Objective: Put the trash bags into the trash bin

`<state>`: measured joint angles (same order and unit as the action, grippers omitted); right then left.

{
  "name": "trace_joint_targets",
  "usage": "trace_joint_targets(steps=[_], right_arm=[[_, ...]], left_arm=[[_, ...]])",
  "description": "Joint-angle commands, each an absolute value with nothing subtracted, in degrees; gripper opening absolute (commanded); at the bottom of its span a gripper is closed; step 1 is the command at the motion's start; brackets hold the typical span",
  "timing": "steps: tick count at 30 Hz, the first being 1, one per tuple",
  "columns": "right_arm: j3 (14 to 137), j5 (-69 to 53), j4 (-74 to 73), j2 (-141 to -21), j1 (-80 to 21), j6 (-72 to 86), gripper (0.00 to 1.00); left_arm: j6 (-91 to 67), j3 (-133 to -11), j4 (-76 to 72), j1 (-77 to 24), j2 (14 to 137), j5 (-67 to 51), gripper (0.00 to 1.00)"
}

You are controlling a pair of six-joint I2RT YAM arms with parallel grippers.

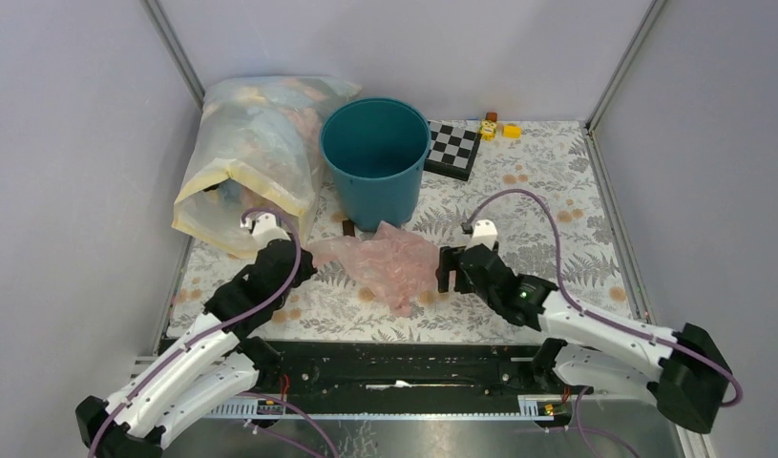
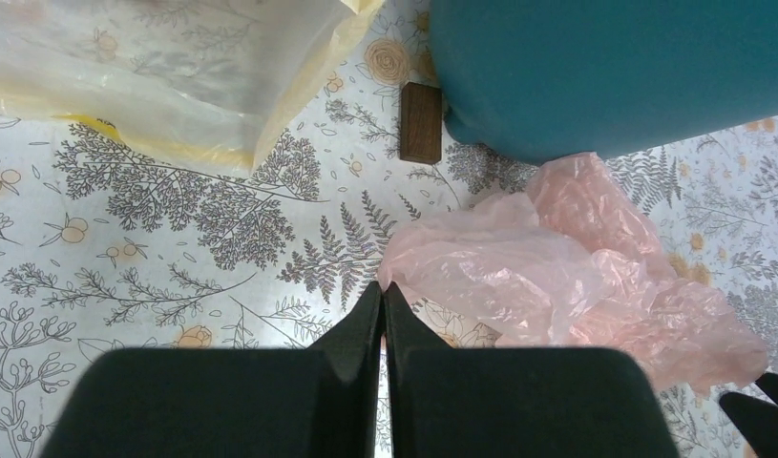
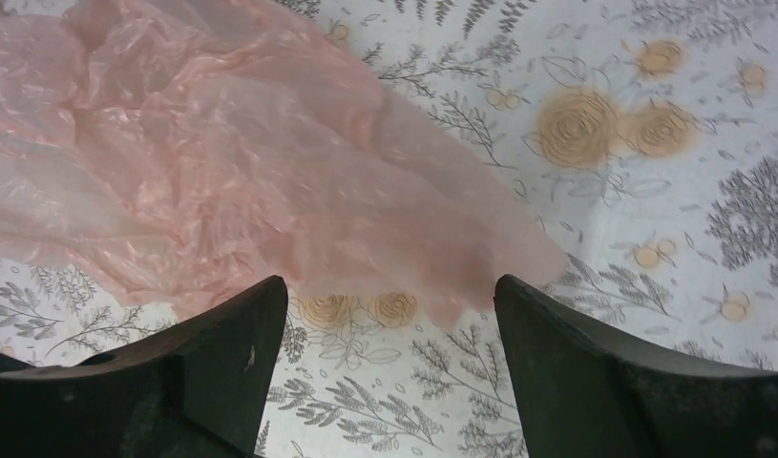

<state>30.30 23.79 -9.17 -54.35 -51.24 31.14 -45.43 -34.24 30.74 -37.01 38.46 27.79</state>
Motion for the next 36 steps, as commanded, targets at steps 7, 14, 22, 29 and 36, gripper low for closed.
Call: trace_joint_targets(steps=[7,14,22,29,36], right_arm=[[41.3,22.9,-8.0,-71.9,-51.3,23.6,0.38],[38.7,42.8,-19.7,-63.8,-48.4,35.1,0.05],[31.2,42.5,-23.3,-48.0,-33.1,39.6,0.00],[34.5,36.1,-21.7,-47.9,-32.8,36.1,0.00],[45.9,21.7,-25.6,-54.9,-32.8,25.5,0.30]], left_arm=[[-44.6,-34.7,28.6,-36.8,36.5,30.6,0.00],[-49.8,-36.4,30.6,-33.3,38.4,35.6,0.00],[-51.9,-35.0,32.3,-27.8,34.1,36.5,0.00],[-45.5,-32.6,23.0,-27.7,34.7,19.9,0.00],[-41.5,-34.6,19.9,-27.7,40.4,4.1,0.00]])
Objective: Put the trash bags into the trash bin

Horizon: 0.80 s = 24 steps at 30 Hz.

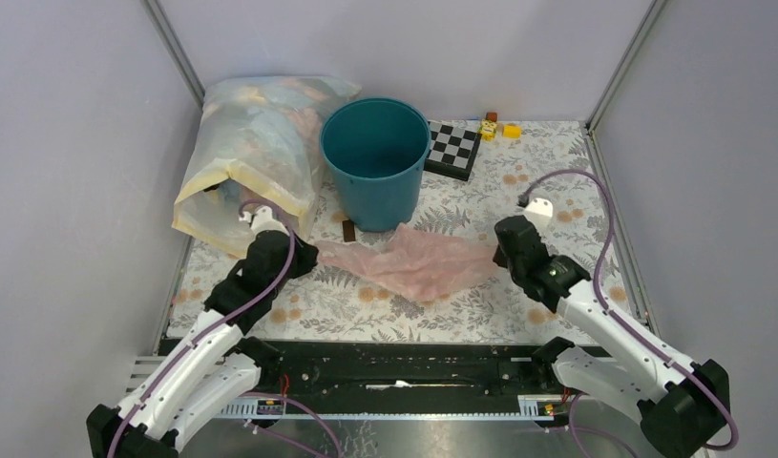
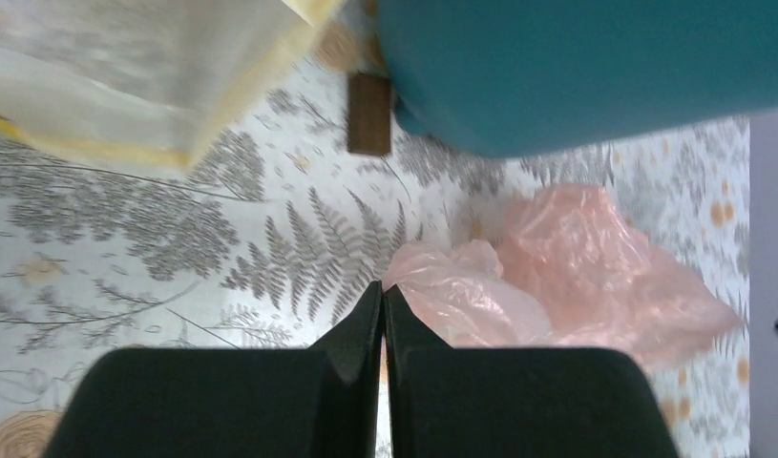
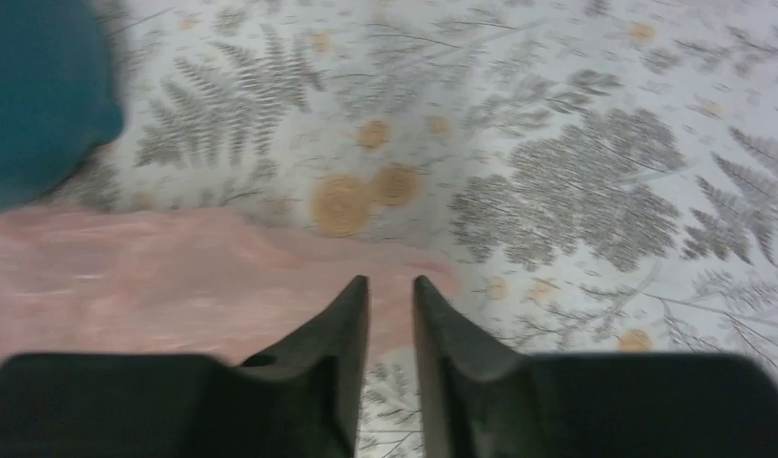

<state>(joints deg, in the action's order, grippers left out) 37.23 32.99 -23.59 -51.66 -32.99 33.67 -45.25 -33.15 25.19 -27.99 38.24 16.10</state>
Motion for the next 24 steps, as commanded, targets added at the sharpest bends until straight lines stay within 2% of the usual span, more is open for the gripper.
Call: trace_joint_targets(steps=[1,4,5,9,15,21,24], right_arm=[[47.9,17.3,-26.7,-55.6,-33.0,23.9,0.37],[49.4,11.9,-27.9,-54.8,-35.9,23.2,0.57],[49.4,11.4,-28.0,-54.2,-37.4,23.1,0.60],[48.5,7.3,-28.3,-52.0,-44.6,22.7,0.62],[44.3,4.8,-26.9,-55.3,-55.0,24.5,0.61],[39.6,8.3,-21.5,-57.7,-63.1,27.2,0.66],[38.2,10.6,-19.1,-60.6,-65.0,28.0,0.74]], left_arm=[[-41.4,-34.7,19.6,-27.7,40.9,3.1,0.00],[-41.4,-34.4,19.1,-27.6,41.5,2.7,0.00],[-41.5,-34.2,19.1,-27.7,41.4,3.1,0.00],[-41.4,-33.8,19.1,-27.6,41.2,4.4,0.00],[-42.5,-34.6,21.4,-27.7,41.6,10.6,0.00],[-44.5,-33.8,21.7,-27.7,42.7,14.3,0.00],[-44.6,-33.6,21.6,-27.7,44.1,14.5,0.00]])
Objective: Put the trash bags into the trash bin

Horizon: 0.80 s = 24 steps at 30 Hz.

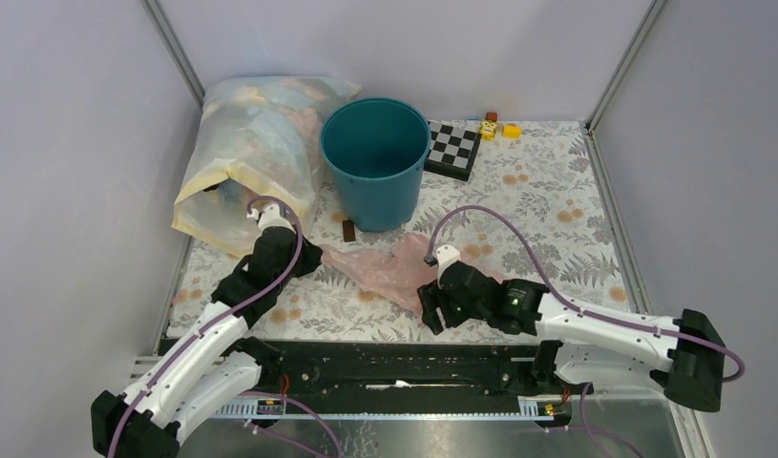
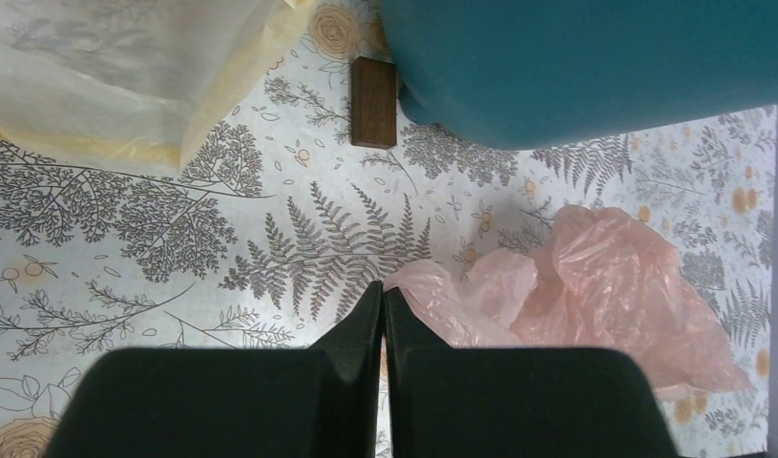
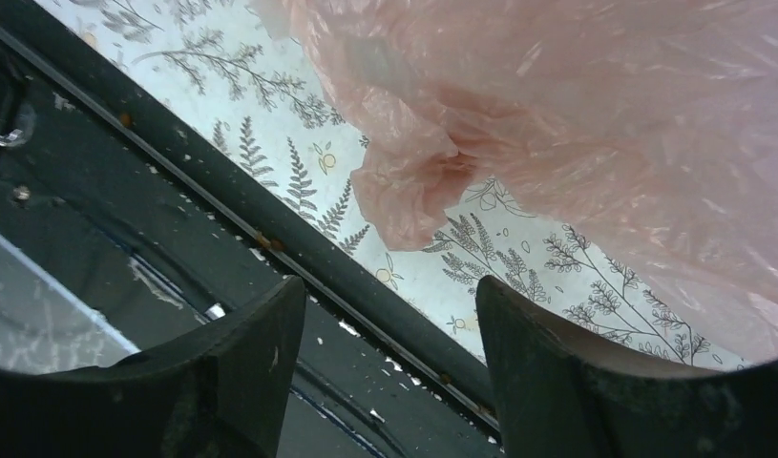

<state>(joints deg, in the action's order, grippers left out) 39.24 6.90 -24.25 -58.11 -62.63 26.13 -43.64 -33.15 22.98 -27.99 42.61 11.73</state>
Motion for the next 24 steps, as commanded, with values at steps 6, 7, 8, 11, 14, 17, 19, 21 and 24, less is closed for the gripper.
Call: trace_joint_targets(steps=[6,7,8,11,14,17,19,21,24], right_arm=[[40.1,21.3,-15.9,-70.7,-66.7,28.6,0.78],[40.6,22.7,-15.4,-72.3,-66.8,28.5,0.77],[41.2,23.9,-15.1,-73.8,-66.8,28.5,0.74],[43.3,22.9,-15.1,-78.2,-66.9,28.0,0.53],[44.7,21.3,-15.6,-78.4,-67.7,28.2,0.18],[45.4,18.0,-16.2,-73.5,-67.9,27.7,0.03],[46.6,16.3,-17.4,-69.2,-67.9,27.4,0.00],[48.5,16.1,-19.5,-65.1,-67.9,27.2,0.00],[51.9,21.4,-24.6,-60.2,-67.8,27.8,0.00]], left_arm=[[-45.0,-32.2,20.1,-27.7,46.4,14.5,0.00],[-45.0,-32.0,19.8,-27.6,46.7,14.8,0.00],[-45.0,-31.6,19.3,-27.7,46.9,15.0,0.00],[-45.4,-31.0,18.2,-27.6,48.3,16.3,0.00],[-46.5,-30.7,17.4,-27.7,50.8,17.7,0.00],[-48.0,-30.6,17.2,-27.7,53.6,17.8,0.00],[-48.8,-30.1,16.6,-27.7,55.3,18.4,0.00],[-49.5,-29.7,16.8,-27.7,56.5,19.8,0.00],[-50.5,-29.2,17.6,-27.7,56.8,22.3,0.00]])
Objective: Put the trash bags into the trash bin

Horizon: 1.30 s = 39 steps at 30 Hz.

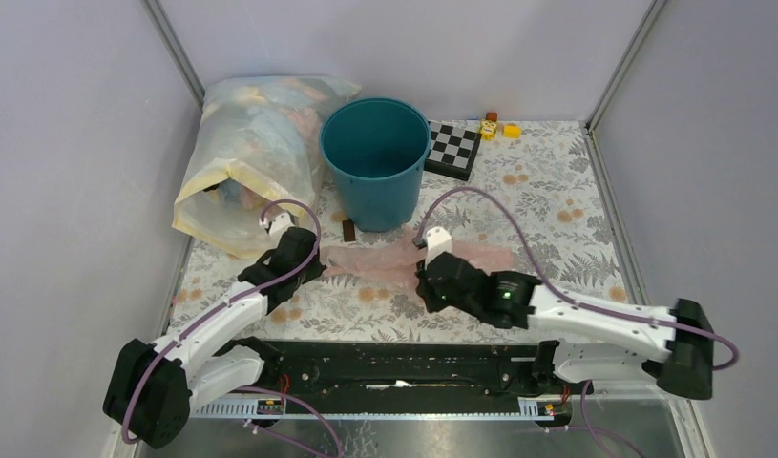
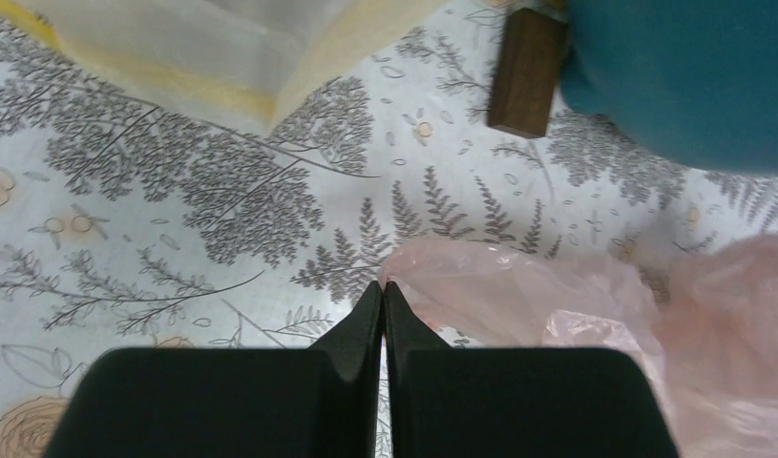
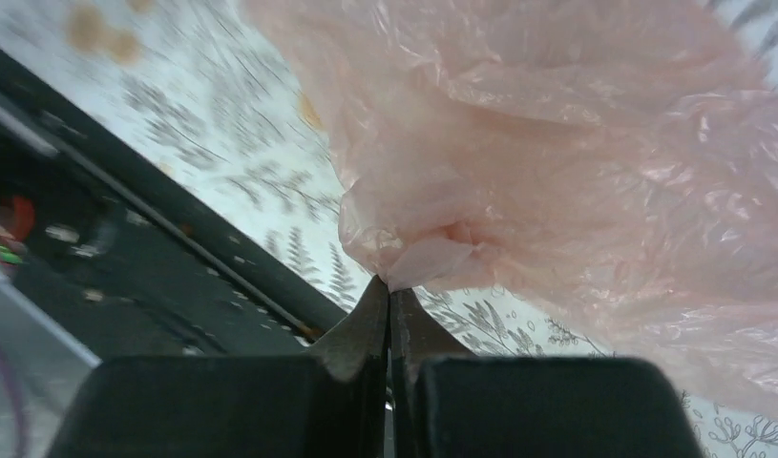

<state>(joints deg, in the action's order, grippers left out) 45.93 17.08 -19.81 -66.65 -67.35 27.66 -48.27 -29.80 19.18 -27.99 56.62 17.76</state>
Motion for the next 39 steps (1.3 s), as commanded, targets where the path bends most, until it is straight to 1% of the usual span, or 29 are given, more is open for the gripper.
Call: trace_joint_targets(steps=[1,4,6,9,12,15,18,20,22,25,27,28,29,31,35,37,39], right_arm=[[52.7,24.5,-26.0,-58.5,-67.9,28.2,0.00],[54.7,37.0,-31.3,-53.7,-67.9,30.8,0.00],[55.7,45.5,-34.1,-50.7,-67.9,33.3,0.03],[56.3,56.9,-37.6,-46.8,-67.9,37.1,0.04],[55.2,62.8,-38.2,-42.4,-67.9,39.4,0.05],[52.9,59.5,-32.4,-39.4,-67.8,33.8,0.05],[53.7,53.8,-30.7,-40.6,-67.8,31.6,0.07],[56.0,49.2,-30.8,-43.3,-67.8,31.0,0.08],[58.6,45.8,-31.0,-47.0,-67.9,30.8,0.09],[63.2,42.4,-32.0,-53.3,-67.8,32.0,0.10],[66.5,41.0,-33.0,-58.9,-67.9,33.1,0.09],[68.0,40.0,-33.4,-61.2,-67.9,33.4,0.09],[69.6,39.1,-33.9,-63.4,-67.9,34.0,0.08],[72.7,37.4,-34.8,-67.5,-67.9,35.4,0.06],[77.6,32.6,-34.9,-74.5,-67.9,37.8,0.04],[79.6,30.7,-34.7,-77.1,-67.8,39.0,0.02],[81.2,29.3,-34.6,-78.9,-67.9,40.4,0.02]], left_arm=[[-50.7,-29.0,17.9,-27.7,56.5,23.2,0.00],[-50.7,-28.7,19.5,-27.7,55.4,25.7,0.00],[-50.7,-28.8,20.7,-27.6,54.5,27.6,0.00],[-51.0,-28.8,22.8,-27.6,53.0,30.3,0.00],[-51.0,-29.0,23.5,-27.6,51.5,31.2,0.00],[-48.4,-29.3,21.7,-27.7,50.2,28.6,0.00],[-41.7,-30.5,18.6,-27.6,48.9,19.3,0.00],[-38.4,-32.6,18.0,-27.7,47.6,13.4,0.09],[-37.4,-33.7,18.0,-27.8,44.7,10.3,0.26],[-36.4,-34.8,18.7,-27.8,38.6,8.0,0.56],[-36.5,-36.3,20.7,-27.8,35.7,6.7,0.70],[-36.8,-37.2,21.9,-27.8,34.8,6.1,0.75],[-37.0,-38.0,23.0,-27.8,34.6,4.7,0.76],[-37.4,-39.1,22.9,-27.8,34.4,-1.7,0.75],[-41.6,-35.2,11.5,-29.0,32.3,-18.4,0.64],[-42.8,-32.7,5.3,-31.1,30.5,-21.5,0.62],[-42.5,-31.1,2.2,-34.1,29.3,-21.3,0.65]])
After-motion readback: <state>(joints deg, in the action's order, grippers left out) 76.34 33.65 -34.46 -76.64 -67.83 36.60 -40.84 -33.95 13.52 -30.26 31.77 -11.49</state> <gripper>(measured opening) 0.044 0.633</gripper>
